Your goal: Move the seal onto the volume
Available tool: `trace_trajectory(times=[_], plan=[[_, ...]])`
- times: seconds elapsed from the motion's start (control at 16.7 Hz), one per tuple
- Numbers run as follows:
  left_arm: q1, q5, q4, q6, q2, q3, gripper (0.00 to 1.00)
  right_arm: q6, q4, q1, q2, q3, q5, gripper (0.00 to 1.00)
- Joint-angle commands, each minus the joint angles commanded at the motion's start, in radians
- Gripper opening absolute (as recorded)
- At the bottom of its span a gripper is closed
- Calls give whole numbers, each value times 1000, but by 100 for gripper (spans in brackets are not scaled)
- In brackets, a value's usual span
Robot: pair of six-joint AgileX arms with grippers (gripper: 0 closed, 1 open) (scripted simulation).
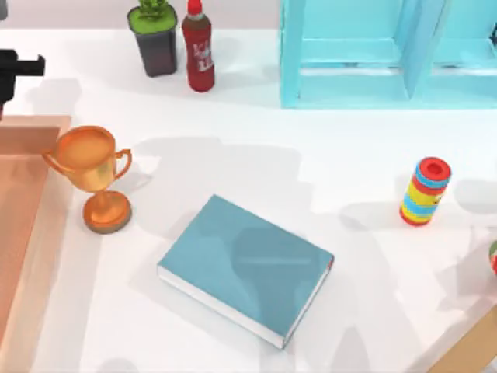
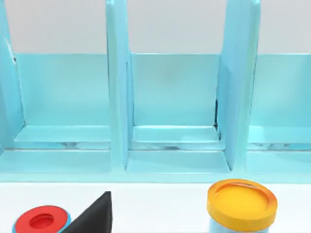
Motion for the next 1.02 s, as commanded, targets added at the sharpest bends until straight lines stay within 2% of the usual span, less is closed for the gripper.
trace_trajectory(times=[0.24,0.54,1.02], plan=[[-104,21,-203,-90,-53,65,0,0,0,0,0,0,0,100],[-200,54,-432,-168,-81,52,0,0,0,0,0,0,0,100],[-220,66,-443,-191,-89,57,0,0,0,0,0,0,0,100]])
